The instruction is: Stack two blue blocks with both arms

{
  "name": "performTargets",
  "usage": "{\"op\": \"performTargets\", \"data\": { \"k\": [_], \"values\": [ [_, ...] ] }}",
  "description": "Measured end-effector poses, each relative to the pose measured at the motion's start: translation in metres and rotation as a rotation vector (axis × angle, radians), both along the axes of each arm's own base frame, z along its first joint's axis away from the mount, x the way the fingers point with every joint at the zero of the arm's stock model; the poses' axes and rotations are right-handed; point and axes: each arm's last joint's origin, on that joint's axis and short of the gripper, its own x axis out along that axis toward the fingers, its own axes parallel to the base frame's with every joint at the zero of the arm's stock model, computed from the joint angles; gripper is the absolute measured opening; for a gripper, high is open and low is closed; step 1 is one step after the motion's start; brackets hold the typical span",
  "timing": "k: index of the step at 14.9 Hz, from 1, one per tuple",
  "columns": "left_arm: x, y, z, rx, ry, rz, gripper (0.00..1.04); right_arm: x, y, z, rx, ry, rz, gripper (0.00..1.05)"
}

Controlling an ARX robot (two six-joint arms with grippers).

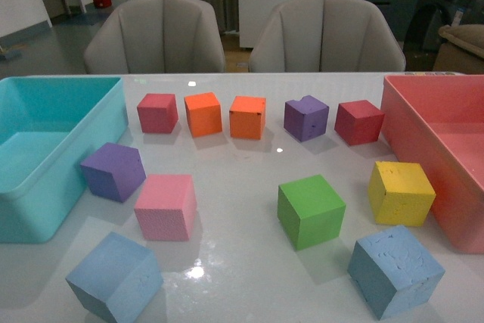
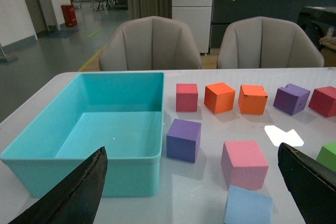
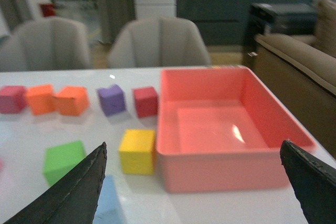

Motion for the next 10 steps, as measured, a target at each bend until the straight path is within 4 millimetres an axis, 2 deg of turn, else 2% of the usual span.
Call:
{"op": "performTargets", "data": {
  "k": [1,2,4,5,6,8,10],
  "values": [
    [0.000,0.000,0.000,0.000,0.000,0.001,0.98,0.005,0.002,0.001,0.000,0.041,-0.094,0.98],
    [0.000,0.000,0.000,0.000,-0.001,-0.001,0.98,0.015,0.001,0.014,-0.002,0.045,-0.147,0.98],
    [0.000,0.000,0.000,0.000,0.000,0.000,0.98,0.045,0.008,0.050,0.007,-0.015,-0.110,0.98],
    [0.000,0.000,0.000,0.000,0.000,0.000,0.98,0.069,0.019,0.060,0.002,0.026,-0.026,0.98],
    [0.000,0.000,0.000,0.000,0.000,0.000,0.98,0.091,0.028,0.056,0.002,0.132,0.045,0.98],
    [0.000,0.000,0.000,0.000,0.000,0.000,0.98,0.124,0.043,0.033,0.014,0.332,0.136,0.98],
    [0.000,0.000,0.000,0.000,0.000,0.000,0.98,0.137,0.052,0.019,0.015,0.425,0.186,0.98]
  ]
}}
